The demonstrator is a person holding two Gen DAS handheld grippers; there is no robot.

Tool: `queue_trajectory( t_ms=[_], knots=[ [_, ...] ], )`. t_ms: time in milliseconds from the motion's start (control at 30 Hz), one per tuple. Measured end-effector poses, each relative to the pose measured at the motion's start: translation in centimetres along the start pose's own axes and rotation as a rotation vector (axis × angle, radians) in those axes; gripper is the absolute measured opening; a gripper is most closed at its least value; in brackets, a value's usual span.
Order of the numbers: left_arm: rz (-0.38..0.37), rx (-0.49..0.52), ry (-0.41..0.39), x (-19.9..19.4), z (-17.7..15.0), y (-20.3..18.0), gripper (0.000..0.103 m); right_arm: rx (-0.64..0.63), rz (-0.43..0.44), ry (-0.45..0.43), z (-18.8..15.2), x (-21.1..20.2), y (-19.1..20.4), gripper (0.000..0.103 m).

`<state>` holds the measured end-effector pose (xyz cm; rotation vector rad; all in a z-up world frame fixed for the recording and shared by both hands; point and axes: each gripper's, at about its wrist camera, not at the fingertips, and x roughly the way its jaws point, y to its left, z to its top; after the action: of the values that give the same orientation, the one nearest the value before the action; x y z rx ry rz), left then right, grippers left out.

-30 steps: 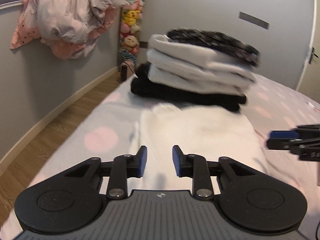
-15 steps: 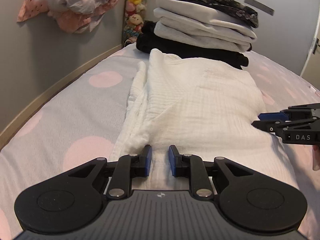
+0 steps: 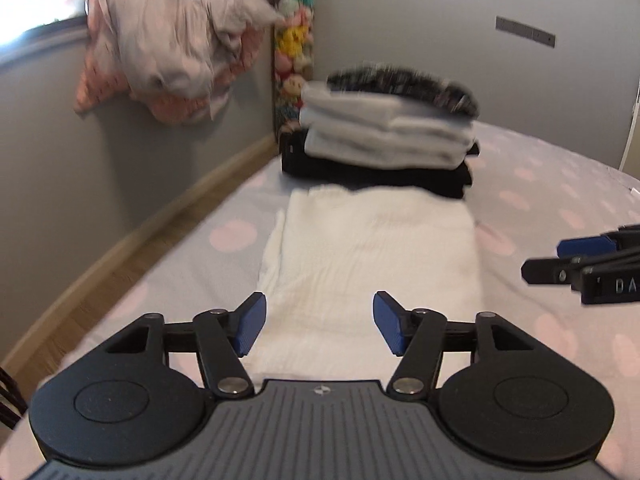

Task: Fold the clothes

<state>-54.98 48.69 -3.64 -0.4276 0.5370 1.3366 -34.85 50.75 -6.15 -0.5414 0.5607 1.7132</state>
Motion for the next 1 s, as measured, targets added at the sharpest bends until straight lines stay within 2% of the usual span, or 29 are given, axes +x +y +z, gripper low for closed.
queue_trajectory(
  t_ms=[33,67,100,167,300,433,667,833,1000],
  knots=[
    [0.025,-0.008,-0.026,-1.2,0.2,-0.4,0.076,0.004,-0.003,-0.008,-0.1,-1.1,0.2,0.074],
    [0.050,-0.016,-0.051,-2.5,0.3,-0.9,0.088,0.008,-0.007,-0.015,-0.2,-2.3,0.5,0.077],
    [0.074,-0.023,-0.077,-3.7,0.5,-1.3,0.094,0.010,-0.015,-0.024,-0.4,-3.4,0.7,0.079],
    [0.092,-0.010,-0.131,-6.2,0.6,-2.2,0.094,0.022,-0.027,-0.041,-0.8,-5.7,1.1,0.089],
    [0.116,-0.031,-0.108,-9.9,1.3,-3.6,0.094,0.049,-0.020,-0.049,-1.8,-10.0,2.0,0.096],
    [0.154,-0.003,-0.106,-13.4,0.8,-5.5,0.094,0.047,-0.016,-0.055,-3.4,-14.0,3.0,0.097],
    [0.104,-0.024,-0.042,-17.7,-1.4,-7.4,0.094,0.081,-0.012,-0.073,-6.3,-20.2,3.8,0.097],
    [0.122,-0.057,-0.003,-19.7,-3.7,-8.4,0.094,0.088,-0.027,-0.087,-8.7,-23.0,4.4,0.097],
    [0.163,-0.032,0.014,-21.0,-5.7,-9.3,0.094,0.109,-0.033,-0.104,-10.6,-25.0,4.5,0.097]
  ],
)
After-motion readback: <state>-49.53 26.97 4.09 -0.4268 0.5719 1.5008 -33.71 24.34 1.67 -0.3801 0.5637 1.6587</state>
